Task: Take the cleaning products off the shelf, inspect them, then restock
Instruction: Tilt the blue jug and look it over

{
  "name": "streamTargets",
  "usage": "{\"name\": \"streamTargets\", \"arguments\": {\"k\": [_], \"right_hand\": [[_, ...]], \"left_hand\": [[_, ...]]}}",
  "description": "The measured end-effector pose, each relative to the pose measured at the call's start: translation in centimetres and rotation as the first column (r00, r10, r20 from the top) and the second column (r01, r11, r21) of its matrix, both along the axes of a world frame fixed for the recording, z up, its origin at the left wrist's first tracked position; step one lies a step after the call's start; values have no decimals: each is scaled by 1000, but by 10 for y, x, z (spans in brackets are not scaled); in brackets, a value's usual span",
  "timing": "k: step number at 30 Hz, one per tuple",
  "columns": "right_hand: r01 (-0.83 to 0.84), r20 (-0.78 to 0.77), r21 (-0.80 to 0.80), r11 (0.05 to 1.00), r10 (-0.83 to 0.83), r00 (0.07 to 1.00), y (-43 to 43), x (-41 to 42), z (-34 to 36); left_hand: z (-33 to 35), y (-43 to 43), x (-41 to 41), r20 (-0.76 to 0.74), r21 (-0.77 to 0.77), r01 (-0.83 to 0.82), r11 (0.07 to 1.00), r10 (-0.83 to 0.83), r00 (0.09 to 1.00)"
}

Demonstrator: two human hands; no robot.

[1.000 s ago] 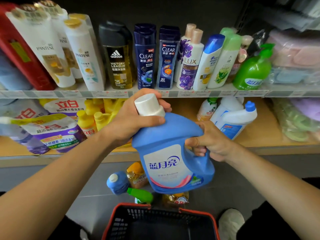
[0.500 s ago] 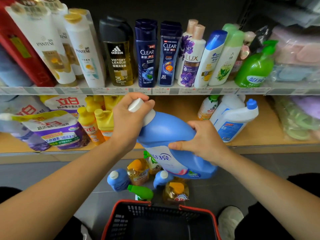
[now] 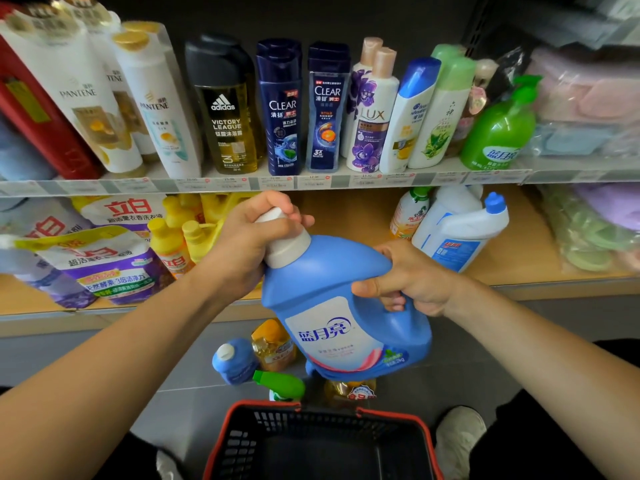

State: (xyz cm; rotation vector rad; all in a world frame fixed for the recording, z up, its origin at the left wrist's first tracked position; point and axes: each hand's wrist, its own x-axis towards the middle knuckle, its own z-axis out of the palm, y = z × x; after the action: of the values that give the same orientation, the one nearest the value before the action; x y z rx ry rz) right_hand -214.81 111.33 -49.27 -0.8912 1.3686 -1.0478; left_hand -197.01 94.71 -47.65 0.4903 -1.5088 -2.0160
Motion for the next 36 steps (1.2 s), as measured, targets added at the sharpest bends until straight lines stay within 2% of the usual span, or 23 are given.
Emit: {"name": "streamTargets", "arguments": {"k": [4, 6, 8, 12, 15, 18, 22, 24, 27, 32, 36], "right_hand": [[120, -126, -68, 991, -127, 984, 2, 12, -2], [198, -175, -89, 976, -211, 962, 2, 17, -3], [261, -198, -111, 959, -279, 940, 2, 19, -2], [345, -162, -159, 925, -369, 915, 5, 17, 4], [400, -58, -168, 901, -414, 909, 8, 15, 11], [442, 49, -176, 880, -440, 897, 14, 14, 18], [493, 191, -149, 857, -464, 865, 26, 14, 26], [506, 235, -124, 853, -470, 851, 32, 14, 30], [543, 293, -55, 838, -506, 811, 40, 11, 32], [600, 267, 104, 793, -603, 752, 49, 1, 20], [584, 180, 200, 787, -615, 768, 60, 3, -1]], "left_hand": [[-12, 6, -6, 32, -162, -266, 950, 275, 961], [-17, 8, -8, 59, -223, -311, 924, 331, 942], [-20, 9, -10, 104, -209, -300, 931, 326, 940], [-31, 11, -9, 179, -160, -147, 976, 175, 968], [-43, 17, -4, 193, -122, 6, 992, 18, 981], [-53, 18, 1, 185, -118, 77, 990, -54, 981], [-61, 34, 9, 271, 41, 246, 969, -247, 930], [-64, 43, 13, 260, 113, 291, 950, -311, 914], [-61, 48, 21, 265, 144, 347, 927, -374, 889], [-56, 53, 38, 300, 182, 371, 911, -410, 861], [-58, 65, 49, 337, 214, 318, 924, -375, 863]]}}
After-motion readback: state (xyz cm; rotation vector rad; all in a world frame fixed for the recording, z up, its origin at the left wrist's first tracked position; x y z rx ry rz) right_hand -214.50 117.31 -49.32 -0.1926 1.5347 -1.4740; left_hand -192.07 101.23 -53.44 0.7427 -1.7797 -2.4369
